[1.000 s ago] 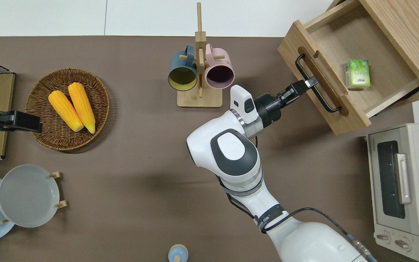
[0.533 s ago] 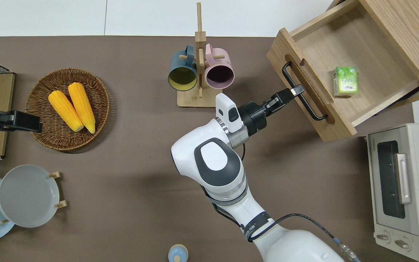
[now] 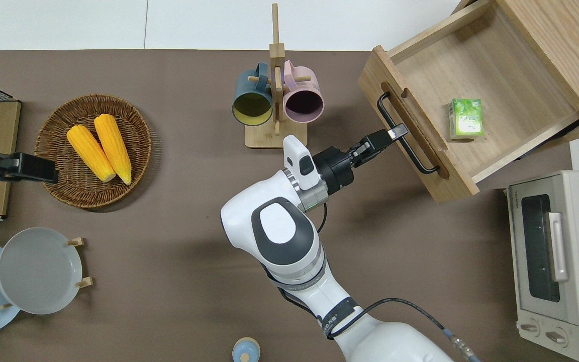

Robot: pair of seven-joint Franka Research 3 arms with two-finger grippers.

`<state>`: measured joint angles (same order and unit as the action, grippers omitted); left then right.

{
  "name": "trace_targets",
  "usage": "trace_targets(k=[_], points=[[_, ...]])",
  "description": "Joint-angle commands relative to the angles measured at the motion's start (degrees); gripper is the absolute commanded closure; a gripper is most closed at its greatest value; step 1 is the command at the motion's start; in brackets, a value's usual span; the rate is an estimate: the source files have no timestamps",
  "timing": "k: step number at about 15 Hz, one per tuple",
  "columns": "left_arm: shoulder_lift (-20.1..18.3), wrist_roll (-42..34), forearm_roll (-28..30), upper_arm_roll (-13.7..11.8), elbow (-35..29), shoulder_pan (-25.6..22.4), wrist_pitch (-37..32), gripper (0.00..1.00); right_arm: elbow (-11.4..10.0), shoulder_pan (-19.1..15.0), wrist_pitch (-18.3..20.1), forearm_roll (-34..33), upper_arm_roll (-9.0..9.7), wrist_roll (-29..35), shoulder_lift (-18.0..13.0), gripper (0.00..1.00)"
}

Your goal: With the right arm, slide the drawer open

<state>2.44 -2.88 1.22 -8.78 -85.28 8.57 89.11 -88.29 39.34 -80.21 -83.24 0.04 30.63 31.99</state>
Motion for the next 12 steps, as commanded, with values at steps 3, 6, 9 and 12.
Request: trace_targets(k=[3,6,9,12], points=[[0.8,-0.5,-0.8,-1.0,1.3,1.0,0.0,0.00,3.7,3.0,2.0,1.8,-0.66,-2.4,2.3,1.000],[0.8,-0.5,-0.8,-1.0,1.3,1.0,0.0,0.00,4.2,3.8,2.6,2.3,-0.66,-2.6,2.4,1.000],[0.8,-0.5,-0.8,-1.0,1.3,1.0,0.0,0.00,4.2,3.9,3.0,2.6,-0.66,-2.4,2.4,1.000],[0.8,-0.5,-0.7,-1.0,1.3,1.0,0.0,0.00,4.2,3.9,3.0,2.6,-0.66,-2.4,2.4,1.000]])
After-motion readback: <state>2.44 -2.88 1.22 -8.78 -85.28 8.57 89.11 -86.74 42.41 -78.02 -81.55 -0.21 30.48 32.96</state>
